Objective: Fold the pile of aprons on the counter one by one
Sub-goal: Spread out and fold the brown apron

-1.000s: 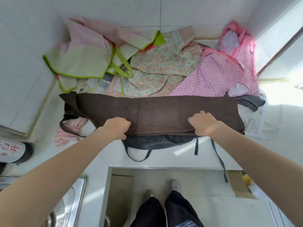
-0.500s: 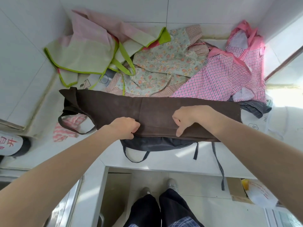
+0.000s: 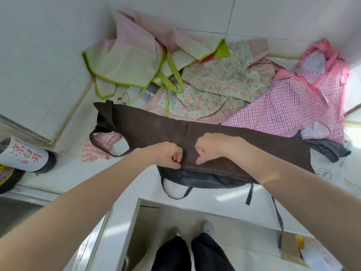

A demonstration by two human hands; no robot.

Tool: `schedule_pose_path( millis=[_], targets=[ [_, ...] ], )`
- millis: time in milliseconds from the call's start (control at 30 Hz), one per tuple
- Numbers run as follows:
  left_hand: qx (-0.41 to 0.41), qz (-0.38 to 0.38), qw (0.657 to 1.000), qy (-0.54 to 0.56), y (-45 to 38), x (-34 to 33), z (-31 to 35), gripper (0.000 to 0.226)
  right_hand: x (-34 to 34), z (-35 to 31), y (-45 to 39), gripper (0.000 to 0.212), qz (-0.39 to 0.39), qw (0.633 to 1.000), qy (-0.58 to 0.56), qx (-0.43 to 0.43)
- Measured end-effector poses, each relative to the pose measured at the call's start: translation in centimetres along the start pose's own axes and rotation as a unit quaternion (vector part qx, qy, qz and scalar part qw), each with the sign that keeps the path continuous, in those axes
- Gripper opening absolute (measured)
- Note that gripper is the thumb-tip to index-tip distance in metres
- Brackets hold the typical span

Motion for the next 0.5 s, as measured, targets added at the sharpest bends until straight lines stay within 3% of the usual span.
schedule_pose_path(
  millis=[67, 100, 167, 233, 367, 500],
  targets=[
    [0.011, 0.088, 0.996, 0.018, 0.1, 1.7, -0.8, 0.02, 2.3, -1.4, -1.9, 0.019, 0.116, 0.991, -0.059, 0.029],
    [0.031, 0.133, 0.991, -0.007, 0.2, 2.5, -1.7, 0.027, 2.9, -2.1, -3.0, 0.037, 0.134, 0.987, -0.081, 0.03],
    [0.092, 0.164, 0.981, -0.048, 0.5, 3.2, -3.6, 0.043, 2.0, -3.0, -4.6, 0.085, 0.086, 0.993, -0.086, 0.0],
    [0.168, 0.132, 0.975, -0.055, 1.1, 3.1, -6.6, 0.053, 0.6, -3.9, -5.9, 0.113, 0.031, 0.998, -0.03, -0.041],
    [0.324, 0.099, 0.94, -0.046, 3.4, 3.2, -12.6, 0.059, 0.3, -4.3, -7.1, 0.126, -0.001, 0.996, 0.027, -0.08],
    [0.427, 0.12, 0.896, 0.015, 6.5, 4.4, -16.7, 0.035, 1.1, -5.7, -8.0, 0.129, -0.007, 0.988, 0.112, -0.109]
  ],
)
Point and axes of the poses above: each hand's wrist, its own y-axis away from the middle knuckle, its own x-axis out of the back of the hand, z = x × y, the point moved 4 cm from there along -y, towards the middle knuckle, and after that the axes turned 3 degrees about -y, right-handed, at the moved point
